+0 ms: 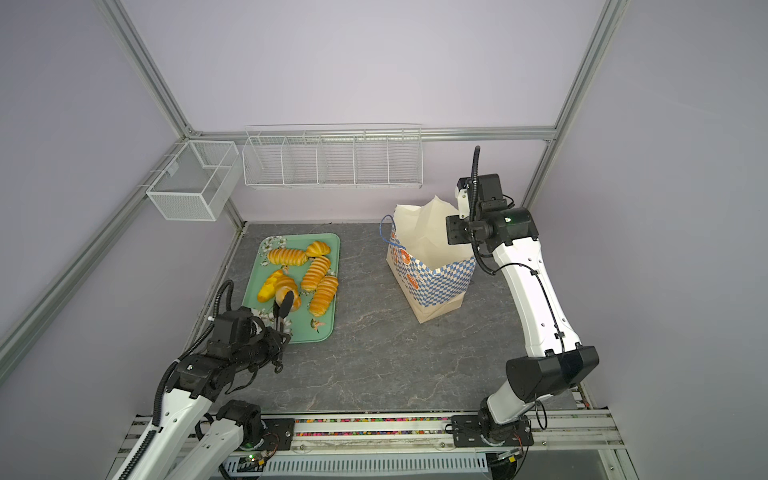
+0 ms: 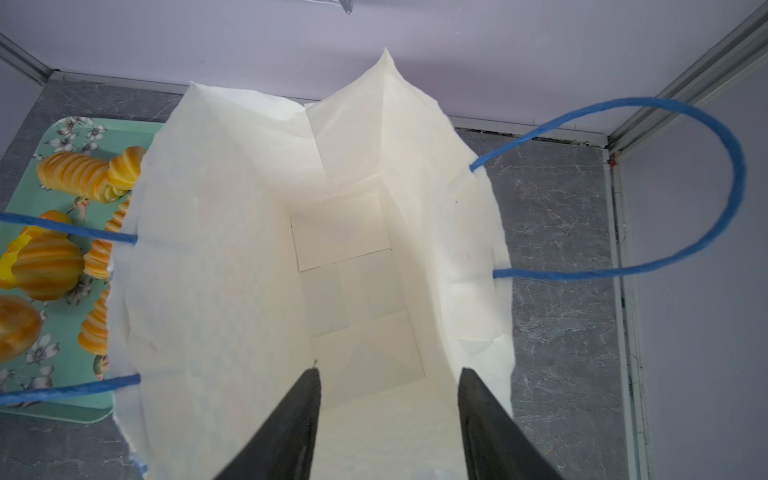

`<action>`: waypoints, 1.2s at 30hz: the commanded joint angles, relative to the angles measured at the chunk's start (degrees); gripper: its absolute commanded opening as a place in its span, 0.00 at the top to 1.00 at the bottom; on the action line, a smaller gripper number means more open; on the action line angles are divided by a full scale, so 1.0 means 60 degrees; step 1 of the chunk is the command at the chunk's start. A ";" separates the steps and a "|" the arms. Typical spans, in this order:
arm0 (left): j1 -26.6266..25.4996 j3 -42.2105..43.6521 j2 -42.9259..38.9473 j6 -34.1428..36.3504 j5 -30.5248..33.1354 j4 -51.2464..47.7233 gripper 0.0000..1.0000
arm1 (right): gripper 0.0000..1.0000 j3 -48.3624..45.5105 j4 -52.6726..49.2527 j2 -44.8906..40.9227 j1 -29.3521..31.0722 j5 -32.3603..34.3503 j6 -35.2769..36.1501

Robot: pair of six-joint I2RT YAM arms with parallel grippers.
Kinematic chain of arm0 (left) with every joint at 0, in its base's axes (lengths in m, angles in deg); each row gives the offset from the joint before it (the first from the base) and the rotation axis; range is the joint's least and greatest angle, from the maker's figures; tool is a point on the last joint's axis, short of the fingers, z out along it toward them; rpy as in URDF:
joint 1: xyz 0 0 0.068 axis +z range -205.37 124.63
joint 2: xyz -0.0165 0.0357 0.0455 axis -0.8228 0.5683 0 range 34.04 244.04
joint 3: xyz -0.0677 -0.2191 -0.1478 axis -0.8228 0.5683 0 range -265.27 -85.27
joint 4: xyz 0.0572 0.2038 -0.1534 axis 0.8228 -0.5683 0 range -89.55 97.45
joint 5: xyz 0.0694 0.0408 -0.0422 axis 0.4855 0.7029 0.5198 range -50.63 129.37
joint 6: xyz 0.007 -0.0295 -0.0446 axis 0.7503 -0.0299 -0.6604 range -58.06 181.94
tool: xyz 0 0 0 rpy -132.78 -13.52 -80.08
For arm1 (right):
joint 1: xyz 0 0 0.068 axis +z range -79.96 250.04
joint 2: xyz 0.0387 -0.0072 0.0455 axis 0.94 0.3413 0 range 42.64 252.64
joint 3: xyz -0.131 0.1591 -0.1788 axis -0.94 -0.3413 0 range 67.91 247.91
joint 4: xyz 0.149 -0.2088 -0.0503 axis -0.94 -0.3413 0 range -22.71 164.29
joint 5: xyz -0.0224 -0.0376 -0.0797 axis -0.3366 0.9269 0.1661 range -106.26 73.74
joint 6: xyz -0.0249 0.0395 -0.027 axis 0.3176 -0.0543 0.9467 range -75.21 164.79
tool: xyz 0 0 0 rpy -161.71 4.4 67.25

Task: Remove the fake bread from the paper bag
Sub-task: 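Lower the bread onto the tray with the left gripper while the right releases the bag, then open the tongs on the tray with the left gripper while the right arm withdraws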

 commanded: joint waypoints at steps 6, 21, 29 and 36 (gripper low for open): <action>0.1600 0.1791 -0.0449 -0.1503 -0.3110 0.2963 1.00 | 0.42 -0.0456 -0.0387 -0.0980 -0.0022 0.0148 0.0162; 0.2200 0.2112 -0.0574 -0.1492 -0.2876 0.1795 0.66 | 0.41 -0.2477 0.0226 -0.3258 -0.0033 -0.1255 -0.0310; 0.2201 0.1163 -0.0451 -0.1101 -0.2492 0.0657 0.54 | 0.41 -0.4120 0.0660 -0.4525 -0.0031 -0.1271 -0.0403; 0.2200 0.0550 -0.0694 -0.0955 -0.2354 -0.0025 0.57 | 0.41 -0.5049 0.0857 -0.5110 -0.0033 -0.1358 -0.0391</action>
